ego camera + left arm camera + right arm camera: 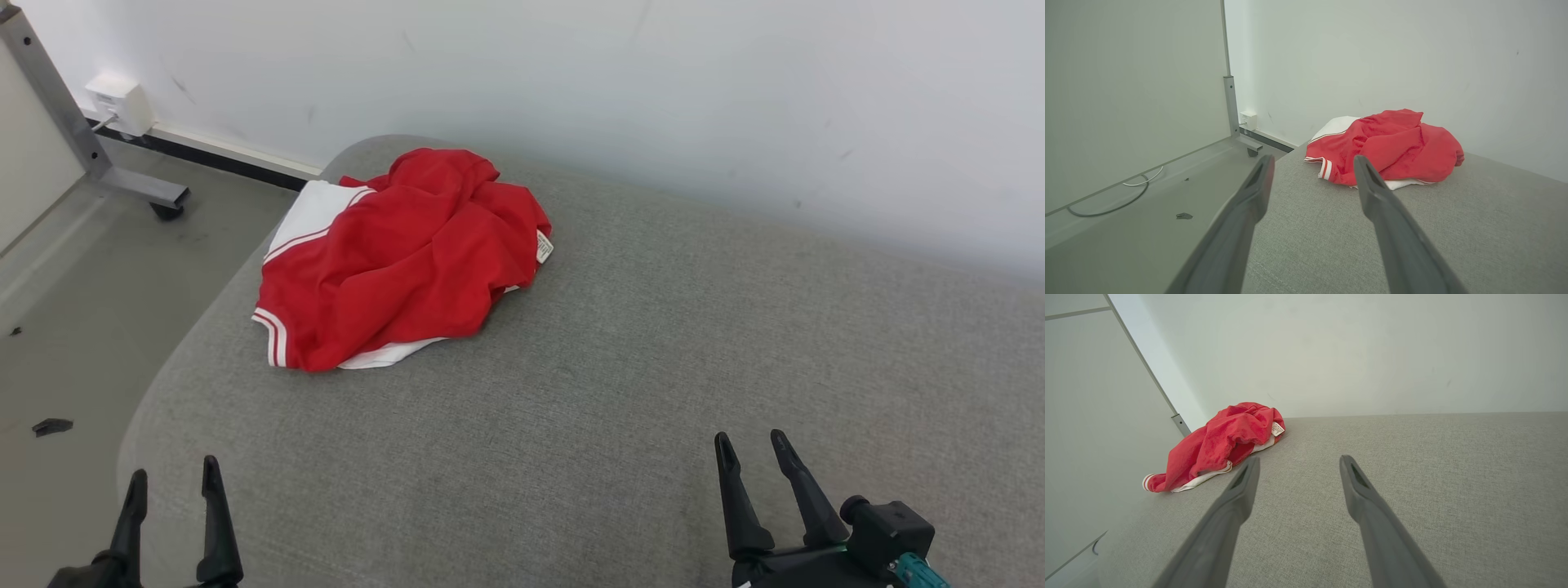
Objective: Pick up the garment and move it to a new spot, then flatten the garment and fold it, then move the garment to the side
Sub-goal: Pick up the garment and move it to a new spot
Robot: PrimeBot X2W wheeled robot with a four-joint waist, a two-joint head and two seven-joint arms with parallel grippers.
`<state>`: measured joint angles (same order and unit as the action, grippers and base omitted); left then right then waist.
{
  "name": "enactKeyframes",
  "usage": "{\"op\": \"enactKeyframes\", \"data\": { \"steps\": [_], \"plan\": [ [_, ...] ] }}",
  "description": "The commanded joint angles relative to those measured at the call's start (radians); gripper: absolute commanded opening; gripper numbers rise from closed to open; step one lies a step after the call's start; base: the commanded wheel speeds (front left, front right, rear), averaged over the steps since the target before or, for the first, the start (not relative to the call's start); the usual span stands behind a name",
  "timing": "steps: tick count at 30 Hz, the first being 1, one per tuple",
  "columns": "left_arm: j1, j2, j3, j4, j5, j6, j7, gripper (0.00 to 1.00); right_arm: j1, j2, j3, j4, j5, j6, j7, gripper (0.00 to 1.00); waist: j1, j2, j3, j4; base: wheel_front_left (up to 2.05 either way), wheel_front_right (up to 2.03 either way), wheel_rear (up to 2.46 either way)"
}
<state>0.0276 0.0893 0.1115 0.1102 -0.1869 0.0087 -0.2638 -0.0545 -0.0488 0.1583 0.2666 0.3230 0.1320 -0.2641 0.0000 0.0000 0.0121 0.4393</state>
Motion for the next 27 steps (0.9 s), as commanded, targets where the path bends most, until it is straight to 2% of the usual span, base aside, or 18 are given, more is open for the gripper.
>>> {"op": "enactKeyframes", "data": {
  "steps": [1, 7, 15, 21, 27],
  "plan": [
    [-0.008, 0.010, 0.005, 0.000, -0.014, -0.003, -0.001, 1.00, -0.004, -0.003, 0.002, 0.000, 0.000, -0.002, -0.001, 1.00, 0.0000, 0.0000, 0.007, -0.012, 0.00, 0.00, 0.00],
    [-0.107, 0.037, 0.013, 0.005, -0.044, -0.027, 0.017, 1.00, -0.027, -0.003, -0.018, -0.008, -0.032, -0.002, -0.001, 1.00, 0.0000, 0.0000, 0.053, -0.071, 0.00, 0.00, 0.00],
    [-0.326, 0.093, 0.028, 0.018, -0.082, -0.045, 0.049, 1.00, -0.081, -0.003, -0.050, -0.038, -0.088, -0.002, 0.001, 1.00, 0.0000, 0.0000, 0.174, -0.191, 0.00, 0.00, 0.00],
    [-0.529, 0.155, 0.053, 0.050, -0.111, -0.055, 0.090, 1.00, -0.128, -0.003, -0.095, -0.073, -0.128, -0.002, 0.002, 1.00, 0.0000, 0.0000, 0.288, -0.309, 0.00, 0.00, 0.00],
    [-0.696, 0.229, 0.076, 0.149, -0.142, -0.067, 0.139, 1.00, -0.163, -0.003, -0.130, -0.091, -0.140, -0.002, 0.000, 1.00, 0.0000, 0.0000, 0.371, -0.395, 0.00, 0.00, 0.00]
  ]
}}
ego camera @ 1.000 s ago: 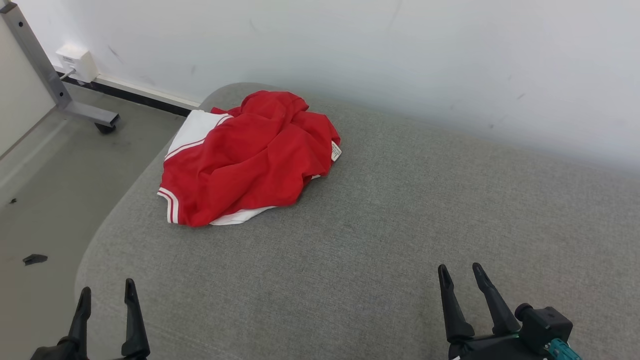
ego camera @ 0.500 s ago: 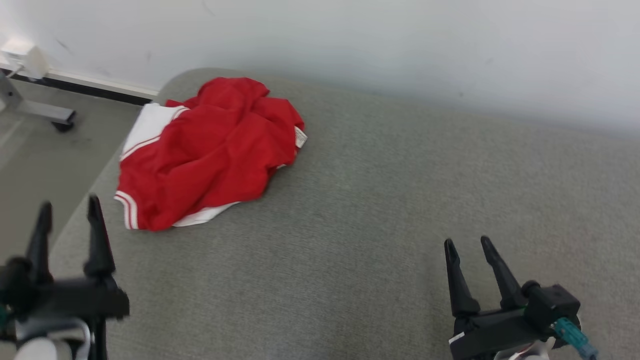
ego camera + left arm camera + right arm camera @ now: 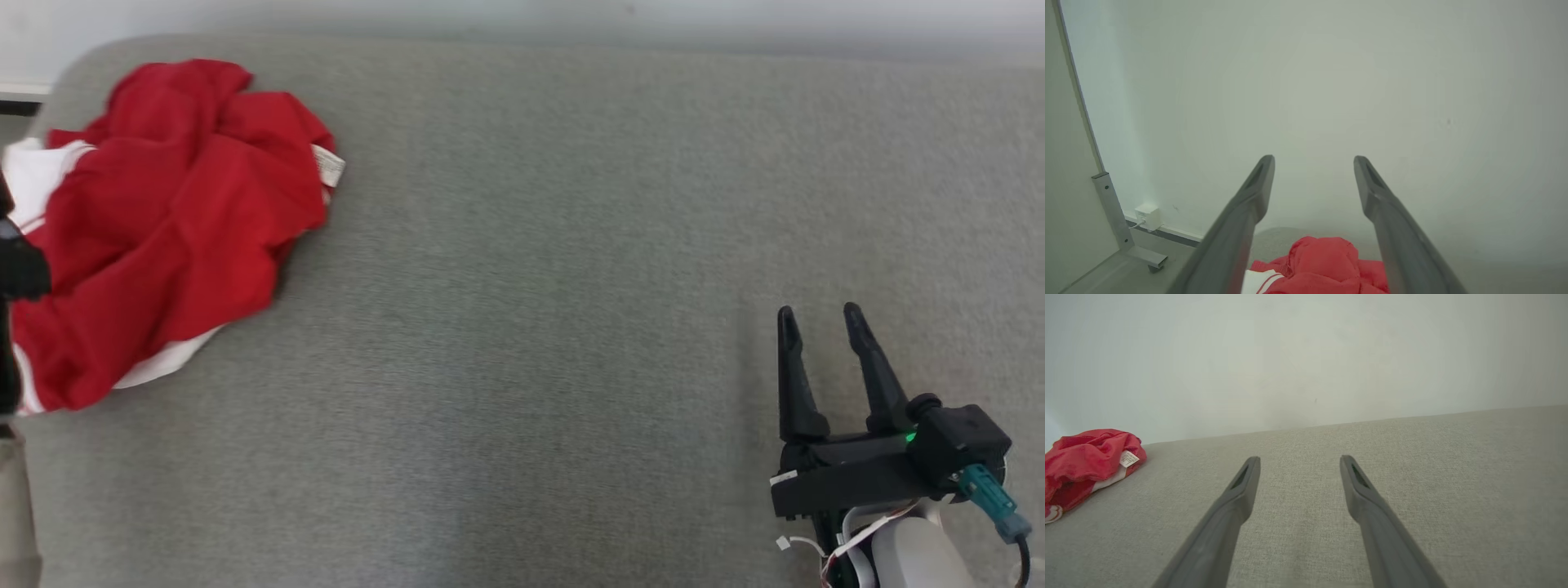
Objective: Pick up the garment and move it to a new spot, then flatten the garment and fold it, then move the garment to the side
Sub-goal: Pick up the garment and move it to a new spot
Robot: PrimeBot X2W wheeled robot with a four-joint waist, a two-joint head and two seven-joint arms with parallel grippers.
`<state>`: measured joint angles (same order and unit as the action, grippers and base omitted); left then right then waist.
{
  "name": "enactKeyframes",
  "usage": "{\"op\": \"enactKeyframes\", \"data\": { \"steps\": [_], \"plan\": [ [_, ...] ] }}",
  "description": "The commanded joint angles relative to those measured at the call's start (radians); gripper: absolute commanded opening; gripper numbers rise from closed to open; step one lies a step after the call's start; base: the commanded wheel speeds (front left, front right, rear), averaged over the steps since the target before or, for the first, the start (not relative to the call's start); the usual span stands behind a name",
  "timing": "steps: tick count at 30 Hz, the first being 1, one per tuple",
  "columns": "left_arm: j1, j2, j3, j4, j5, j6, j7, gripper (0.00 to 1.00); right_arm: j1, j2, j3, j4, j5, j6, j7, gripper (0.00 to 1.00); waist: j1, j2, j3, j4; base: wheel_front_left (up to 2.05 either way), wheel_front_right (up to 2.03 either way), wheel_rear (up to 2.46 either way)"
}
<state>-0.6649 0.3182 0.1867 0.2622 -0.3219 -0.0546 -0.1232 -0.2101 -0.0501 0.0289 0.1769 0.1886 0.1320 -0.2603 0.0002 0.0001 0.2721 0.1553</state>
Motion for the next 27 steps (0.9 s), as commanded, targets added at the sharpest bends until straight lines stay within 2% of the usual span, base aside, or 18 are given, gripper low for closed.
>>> {"op": "enactKeyframes", "data": {
  "steps": [1, 8, 18, 22, 23, 24, 25, 27],
  "plan": [
    [-0.026, 0.007, 0.002, 0.019, -0.018, -0.006, 0.016, 1.00, -0.013, -0.001, -0.004, -0.003, -0.005, -0.002, -0.004, 1.00, -0.0002, -0.0001, 0.119, -0.119, 0.00, 0.00, 0.00],
    [-0.132, 0.062, -0.024, 0.191, -0.019, -0.024, 0.106, 1.00, -0.033, -0.001, -0.027, -0.017, -0.008, -0.002, -0.005, 1.00, -0.0002, -0.0001, 0.156, -0.147, 0.00, 0.00, 0.00],
    [-0.155, 0.112, -0.082, 0.432, -0.014, -0.038, 0.278, 1.00, -0.044, -0.001, -0.033, -0.025, -0.002, -0.002, -0.006, 1.00, -0.0002, -0.0001, 0.161, -0.159, 0.00, 0.00, 0.00],
    [-0.150, 0.129, -0.098, 0.486, 0.001, -0.043, 0.272, 1.00, -0.047, -0.001, -0.028, -0.027, 0.005, -0.002, -0.006, 1.00, -0.0002, -0.0001, 0.159, -0.164, 0.00, 0.00, 0.00],
    [-0.152, 0.131, -0.100, 0.496, 0.000, -0.044, 0.264, 0.48, -0.048, -0.001, -0.027, -0.027, 0.004, -0.002, -0.006, 1.00, -0.0002, -0.0001, 0.157, -0.164, 0.00, 0.00, 0.00],
    [-0.155, 0.132, -0.100, 0.508, -0.002, -0.044, 0.256, 0.07, -0.048, -0.001, -0.026, -0.025, 0.005, -0.002, -0.006, 1.00, -0.0002, -0.0001, 0.156, -0.164, 0.00, 0.00, 0.00],
    [-0.158, 0.133, -0.104, 0.518, 0.001, -0.046, 0.246, 0.00, -0.048, -0.001, -0.025, -0.023, 0.006, -0.002, -0.006, 1.00, -0.0002, -0.0001, 0.153, -0.165, 0.00, 0.00, 0.00],
    [-0.164, 0.135, -0.109, 0.534, 0.002, -0.047, 0.218, 0.00, -0.046, -0.001, -0.024, -0.019, 0.009, -0.002, -0.006, 1.00, -0.0002, -0.0001, 0.145, -0.164, 0.00, 0.00, 0.00]
  ]
}}
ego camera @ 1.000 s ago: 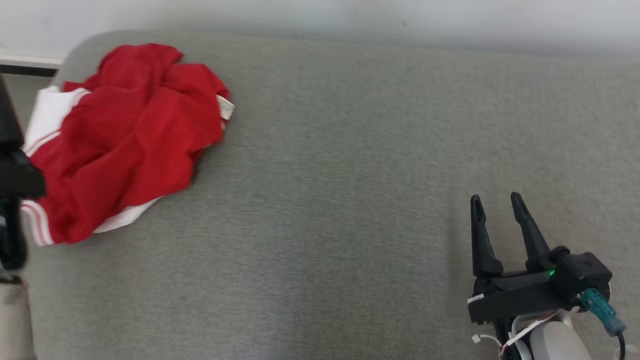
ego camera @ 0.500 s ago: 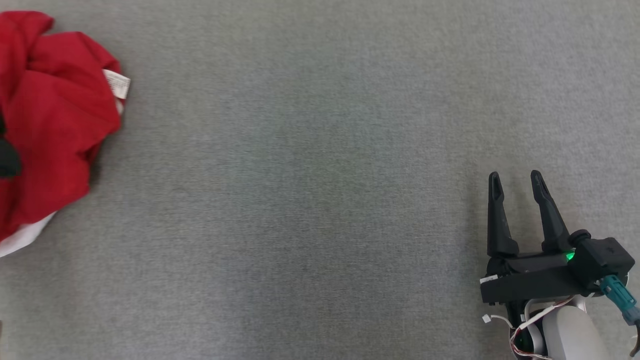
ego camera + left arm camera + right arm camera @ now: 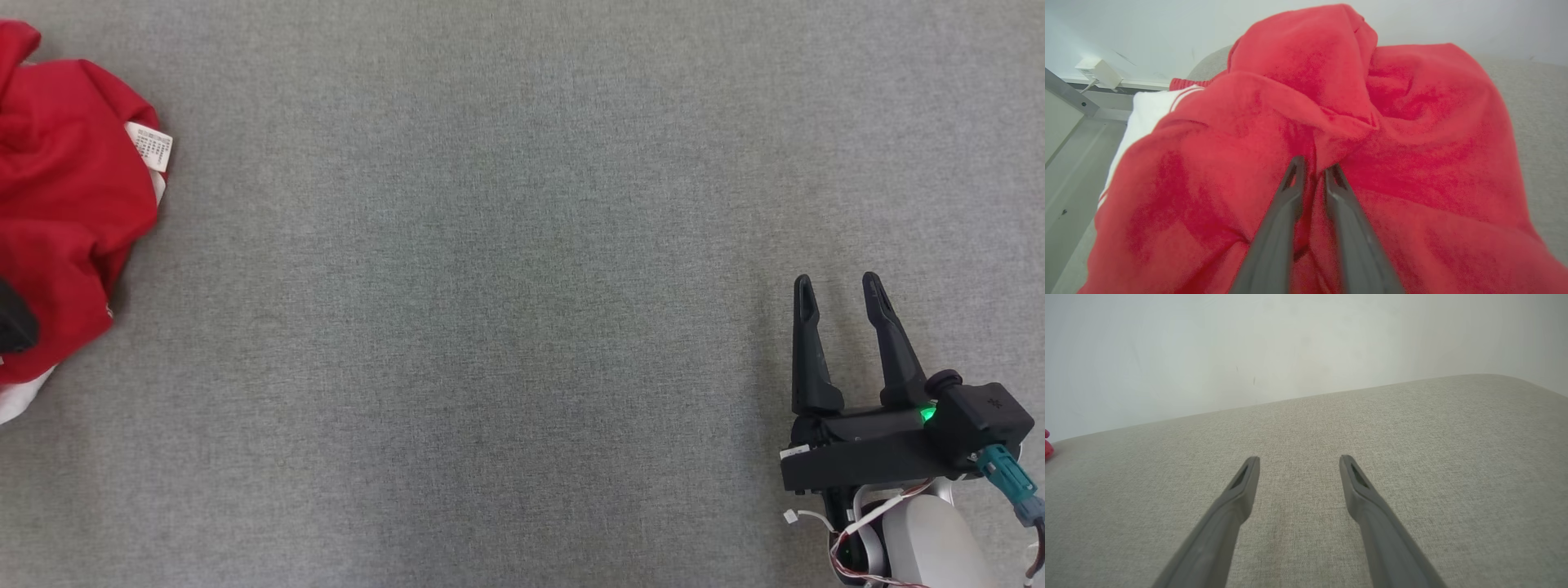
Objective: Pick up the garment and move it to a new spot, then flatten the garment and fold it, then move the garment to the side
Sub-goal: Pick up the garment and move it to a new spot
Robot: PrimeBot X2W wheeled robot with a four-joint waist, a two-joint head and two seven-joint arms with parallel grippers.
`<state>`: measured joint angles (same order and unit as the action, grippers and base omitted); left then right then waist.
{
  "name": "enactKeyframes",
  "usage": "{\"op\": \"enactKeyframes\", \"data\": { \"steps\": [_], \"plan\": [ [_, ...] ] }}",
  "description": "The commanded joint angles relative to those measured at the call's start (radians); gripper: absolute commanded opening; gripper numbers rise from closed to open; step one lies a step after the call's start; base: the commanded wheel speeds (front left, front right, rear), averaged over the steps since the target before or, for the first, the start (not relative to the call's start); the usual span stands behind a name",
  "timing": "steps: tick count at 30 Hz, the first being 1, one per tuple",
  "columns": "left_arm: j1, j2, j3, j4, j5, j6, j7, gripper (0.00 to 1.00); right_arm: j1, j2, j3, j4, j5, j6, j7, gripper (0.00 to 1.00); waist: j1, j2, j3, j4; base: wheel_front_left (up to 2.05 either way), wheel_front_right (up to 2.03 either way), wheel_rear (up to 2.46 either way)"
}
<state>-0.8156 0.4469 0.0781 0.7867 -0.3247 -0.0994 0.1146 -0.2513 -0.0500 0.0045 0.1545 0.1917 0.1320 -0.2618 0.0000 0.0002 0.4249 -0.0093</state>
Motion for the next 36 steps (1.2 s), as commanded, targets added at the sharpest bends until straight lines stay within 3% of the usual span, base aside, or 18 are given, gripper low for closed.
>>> {"op": "enactKeyframes", "data": {
  "steps": [1, 12, 19, 28, 36],
  "plan": [
    [-0.018, 0.011, -0.003, 0.016, 0.009, -0.003, -0.040, 0.00, -0.003, -0.001, 0.000, 0.006, 0.007, -0.002, -0.005, 1.00, 0.0000, -0.0002, -0.014, 0.002, 0.00, 0.00, 0.00],
    [-0.093, 0.037, -0.030, -0.011, 0.036, -0.006, -0.213, 0.00, 0.031, -0.001, 0.011, 0.032, 0.038, -0.002, -0.003, 1.00, 0.0000, -0.0002, -0.124, 0.030, 0.00, 0.00, 0.00],
    [-0.188, 0.030, -0.100, -0.162, 0.068, -0.015, -0.215, 0.00, 0.060, -0.001, 0.016, 0.050, 0.077, -0.002, -0.003, 1.00, 0.0000, -0.0002, -0.205, 0.022, 0.00, 0.00, 0.00],
    [-0.317, -0.048, -0.250, -0.440, 0.056, -0.028, -0.109, 0.00, 0.079, -0.001, 0.020, 0.058, 0.129, -0.002, -0.003, 1.00, 0.0000, -0.0002, -0.250, -0.083, 0.00, 0.00, 0.00],
    [-0.273, -0.170, -0.363, -0.504, 0.015, -0.027, -0.077, 0.00, 0.075, -0.001, 0.038, 0.063, 0.164, -0.002, -0.003, 1.00, 0.0000, -0.0002, -0.250, -0.202, 0.00, 0.00, 0.00]
  ]
}}
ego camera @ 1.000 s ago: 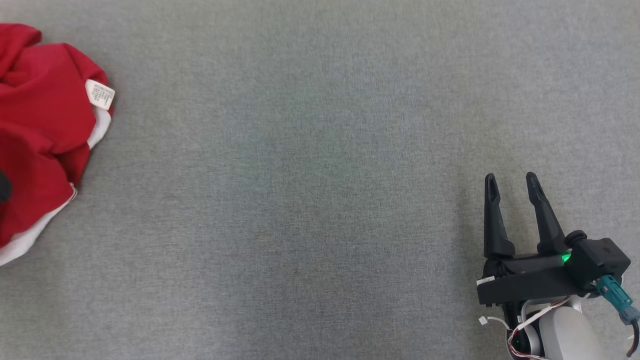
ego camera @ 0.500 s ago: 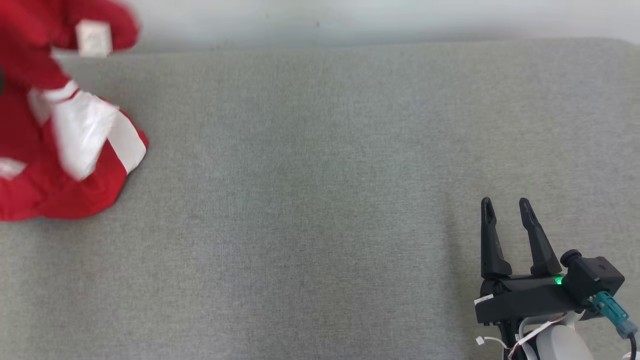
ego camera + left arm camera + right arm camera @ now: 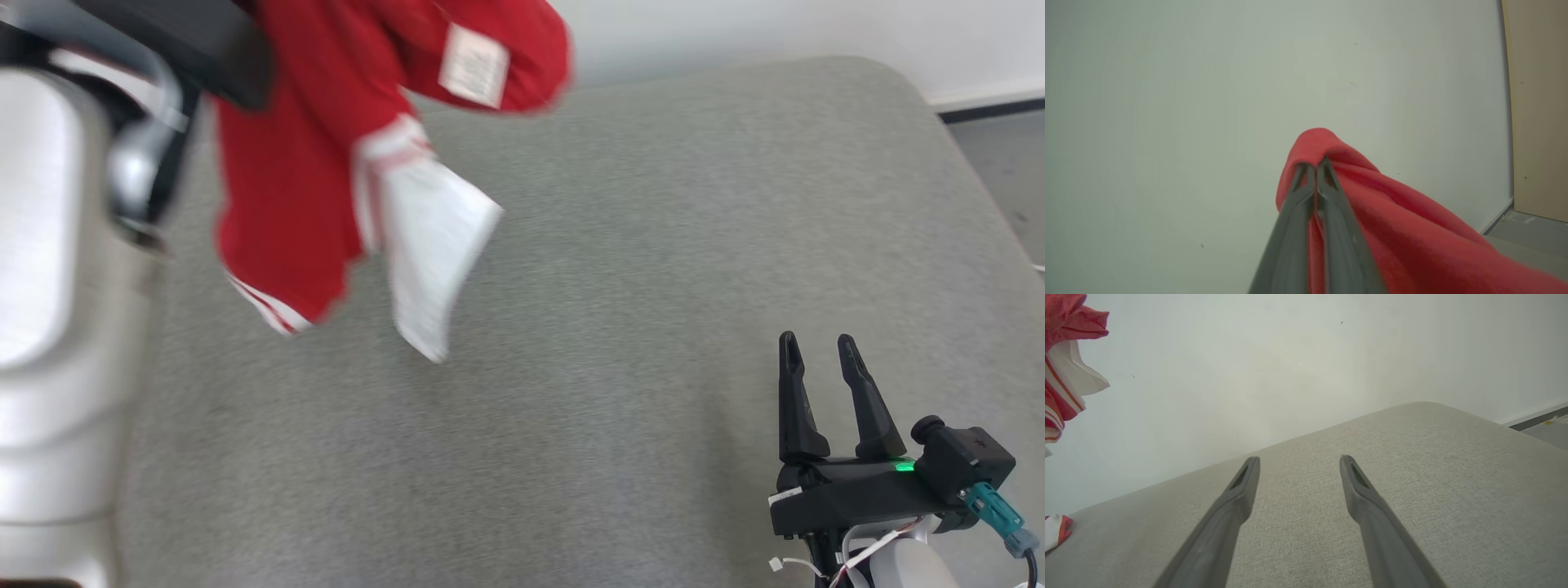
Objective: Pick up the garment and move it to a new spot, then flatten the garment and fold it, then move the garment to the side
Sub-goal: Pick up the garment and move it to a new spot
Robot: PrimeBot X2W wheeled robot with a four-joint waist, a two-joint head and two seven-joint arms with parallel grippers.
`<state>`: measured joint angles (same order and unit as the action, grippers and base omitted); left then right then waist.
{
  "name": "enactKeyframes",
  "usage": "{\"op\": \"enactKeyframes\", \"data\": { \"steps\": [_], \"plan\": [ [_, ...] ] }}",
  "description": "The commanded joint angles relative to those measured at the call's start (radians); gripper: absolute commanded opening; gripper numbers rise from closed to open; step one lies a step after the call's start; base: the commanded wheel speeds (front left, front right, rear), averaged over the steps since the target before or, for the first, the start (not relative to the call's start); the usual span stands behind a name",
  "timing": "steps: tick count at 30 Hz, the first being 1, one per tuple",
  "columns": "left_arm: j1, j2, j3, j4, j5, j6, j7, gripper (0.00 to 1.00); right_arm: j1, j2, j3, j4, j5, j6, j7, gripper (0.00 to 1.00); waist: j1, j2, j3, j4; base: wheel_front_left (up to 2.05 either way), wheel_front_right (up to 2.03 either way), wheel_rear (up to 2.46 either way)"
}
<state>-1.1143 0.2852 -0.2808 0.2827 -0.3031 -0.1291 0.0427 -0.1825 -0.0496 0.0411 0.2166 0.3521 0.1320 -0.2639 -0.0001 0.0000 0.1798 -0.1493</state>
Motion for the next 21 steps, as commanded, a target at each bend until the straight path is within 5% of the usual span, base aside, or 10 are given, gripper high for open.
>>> {"op": "enactKeyframes", "data": {
  "steps": [1, 18, 19, 20, 21],
  "plan": [
    [0.042, -0.024, -0.015, 0.001, -0.013, 0.003, -0.008, 0.00, 0.006, -0.001, 0.002, 0.000, 0.005, -0.002, -0.001, 1.00, 0.0001, 0.0000, -0.004, -0.074, 0.00, 0.00, 0.00],
    [0.434, -0.155, -0.122, 0.213, -0.065, 0.041, -0.111, 0.00, -0.006, -0.001, 0.026, -0.006, 0.021, -0.002, -0.001, 1.00, 0.0001, 0.0000, 0.037, -0.136, 0.00, 0.00, 0.00],
    [0.454, -0.161, -0.130, 0.230, -0.065, 0.041, -0.121, 0.07, -0.005, -0.001, 0.027, -0.005, 0.020, -0.002, -0.001, 1.00, 0.0001, 0.0000, 0.039, -0.130, 0.00, 0.00, 0.00],
    [0.470, -0.166, -0.142, 0.246, -0.062, 0.040, -0.129, 0.32, -0.005, -0.001, 0.026, -0.004, 0.018, -0.002, -0.001, 1.00, 0.0001, 0.0000, 0.040, -0.124, 0.00, 0.00, 0.00],
    [0.483, -0.172, -0.148, 0.260, -0.062, 0.039, -0.140, 1.00, -0.005, -0.001, 0.024, -0.003, 0.015, -0.002, -0.001, 1.00, 0.0001, 0.0000, 0.040, -0.117, 0.00, 0.00, 0.00]
  ]
}}
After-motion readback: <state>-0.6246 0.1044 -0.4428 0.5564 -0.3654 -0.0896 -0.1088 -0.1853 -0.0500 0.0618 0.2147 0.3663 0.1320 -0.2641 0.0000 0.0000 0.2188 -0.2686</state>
